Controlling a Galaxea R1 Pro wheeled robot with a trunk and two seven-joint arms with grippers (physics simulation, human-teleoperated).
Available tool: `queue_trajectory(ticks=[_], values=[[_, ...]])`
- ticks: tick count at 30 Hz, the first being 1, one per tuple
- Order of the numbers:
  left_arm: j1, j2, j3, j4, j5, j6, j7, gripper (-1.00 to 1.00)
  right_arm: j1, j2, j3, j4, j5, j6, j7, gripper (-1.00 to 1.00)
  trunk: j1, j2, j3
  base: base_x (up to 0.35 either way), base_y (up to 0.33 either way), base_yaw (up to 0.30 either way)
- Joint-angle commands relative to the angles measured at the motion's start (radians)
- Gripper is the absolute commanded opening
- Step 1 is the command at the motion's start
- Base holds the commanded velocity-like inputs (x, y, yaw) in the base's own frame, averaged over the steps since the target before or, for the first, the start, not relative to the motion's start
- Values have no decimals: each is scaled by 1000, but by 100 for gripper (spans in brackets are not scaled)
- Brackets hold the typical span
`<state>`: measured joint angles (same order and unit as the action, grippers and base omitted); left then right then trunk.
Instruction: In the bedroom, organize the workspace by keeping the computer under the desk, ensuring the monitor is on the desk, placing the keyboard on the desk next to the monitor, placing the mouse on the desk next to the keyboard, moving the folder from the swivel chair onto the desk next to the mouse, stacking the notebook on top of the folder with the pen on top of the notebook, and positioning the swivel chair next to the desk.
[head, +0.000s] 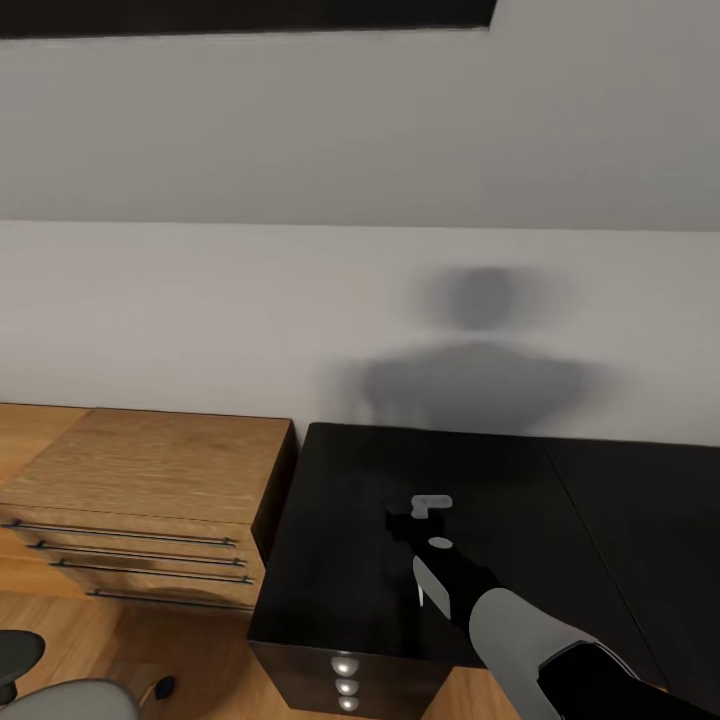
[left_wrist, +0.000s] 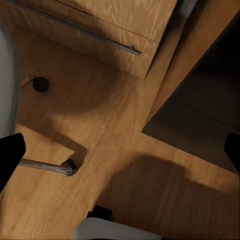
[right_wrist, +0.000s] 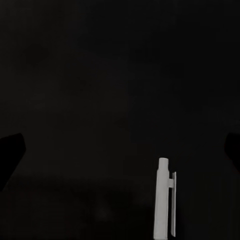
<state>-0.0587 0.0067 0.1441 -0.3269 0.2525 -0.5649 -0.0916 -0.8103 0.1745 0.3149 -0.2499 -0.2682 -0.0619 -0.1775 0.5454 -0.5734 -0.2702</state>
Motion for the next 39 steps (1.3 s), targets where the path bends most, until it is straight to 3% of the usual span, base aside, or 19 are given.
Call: queue_trajectory(ticks=[1, 8, 9, 15, 16, 18, 25, 30, 39], values=[[-1, 0, 2, -26, 10, 33, -10, 100, -1, 0, 9, 1, -11, -4, -8, 100, 4, -9, -5, 0, 0, 0], [-1, 10, 5, -211, 9, 280, -10, 100, -1, 0, 9, 1, -11, -3, -24, 100, 31, -58, -27, 0, 0, 0], [-1, 16, 5, -262, 10, 356, -10, 100, -1, 0, 9, 1, -11, -2, -29, 100, 35, -65, -30, 0, 0, 0], [-1, 25, 7, -429, 11, 587, -10, 100, -1, 0, 9, 1, -11, 7, -47, 100, 58, -107, -49, 0, 0, 0], [-1, 26, 7, -472, 11, 649, -9, 100, -1, 0, 9, 0, -11, 17, -50, 100, 62, -114, -52, 0, 0, 0], [-1, 26, 7, -503, 12, 696, -9, 100, -2, 0, 8, 0, -11, 32, -53, 100, 69, -128, -58, 0, 0, 0], [-1, 27, 8, -543, 13, 767, -10, 100, -3, 0, 5, -5, -11, 137, -56, 100, 69, -128, -58, 0, 0, 0], [-1, 31, 12, -530, 14, 776, -9, 100, -4, 0, 2, -15, -11, 206, -67, 100, 69, -128, -58, 0, 0, 0], [-1, 33, 80, -507, 14, 779, -9, 100, -5, 0, -10, -86, -16, 335, -137, 100, 69, -128, -58, 0, 0, 0]])
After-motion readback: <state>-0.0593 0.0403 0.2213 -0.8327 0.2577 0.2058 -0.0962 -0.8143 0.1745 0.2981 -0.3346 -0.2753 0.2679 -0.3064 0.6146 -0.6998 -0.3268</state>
